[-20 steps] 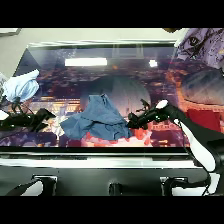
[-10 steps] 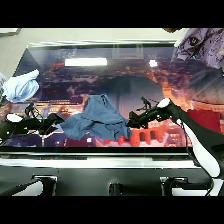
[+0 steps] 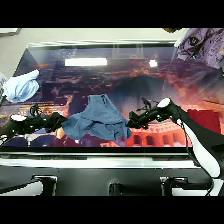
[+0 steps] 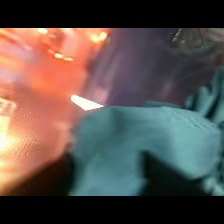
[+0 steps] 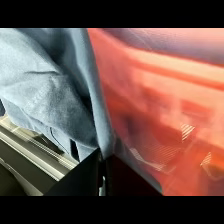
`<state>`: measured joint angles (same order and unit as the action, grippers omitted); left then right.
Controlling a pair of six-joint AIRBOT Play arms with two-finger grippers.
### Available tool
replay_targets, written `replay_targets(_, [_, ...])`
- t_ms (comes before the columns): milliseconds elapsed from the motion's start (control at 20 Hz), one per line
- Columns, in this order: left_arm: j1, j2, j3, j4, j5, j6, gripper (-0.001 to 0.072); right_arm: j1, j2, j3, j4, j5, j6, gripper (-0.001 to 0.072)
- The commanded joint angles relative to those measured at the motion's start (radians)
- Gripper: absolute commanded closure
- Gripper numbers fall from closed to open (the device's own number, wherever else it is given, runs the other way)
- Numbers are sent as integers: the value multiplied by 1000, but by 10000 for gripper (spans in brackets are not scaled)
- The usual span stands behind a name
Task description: Fold the clothes and pants, and hang the long-sleeved shirts on hangers.
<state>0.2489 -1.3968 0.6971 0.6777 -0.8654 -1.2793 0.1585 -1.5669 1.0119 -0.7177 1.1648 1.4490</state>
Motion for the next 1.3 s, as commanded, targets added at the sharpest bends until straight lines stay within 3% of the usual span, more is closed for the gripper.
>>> replay_targets(0, [-4, -15, 11, -88, -20, 80, 690, 1, 9, 1, -2, 3, 2, 684])
replay_targets(100, [-6, -14, 78, -98, -66, 79, 692, 1, 37, 40, -69, -4, 12, 685])
replay_targets(250, [-6, 6, 287, -75, -127, 50, 694, 1, 98, 208, -311, 6, 98, 685])
replay_targets(550, [-6, 59, 1016, 224, -224, -127, 694, 1, 270, 698, -668, 12, 161, 684])
replay_targets(750, [-6, 158, 1358, 410, -290, -226, 694, 1, 441, 875, -774, 12, 159, 684])
replay_targets(1050, [-6, 454, 1308, 618, -343, -346, 694, 1, 705, 884, -787, 66, 174, 684])
replay_targets(1250, [-6, 536, 1273, 662, -350, -426, 694, 1, 743, 883, -787, 117, 209, 684])
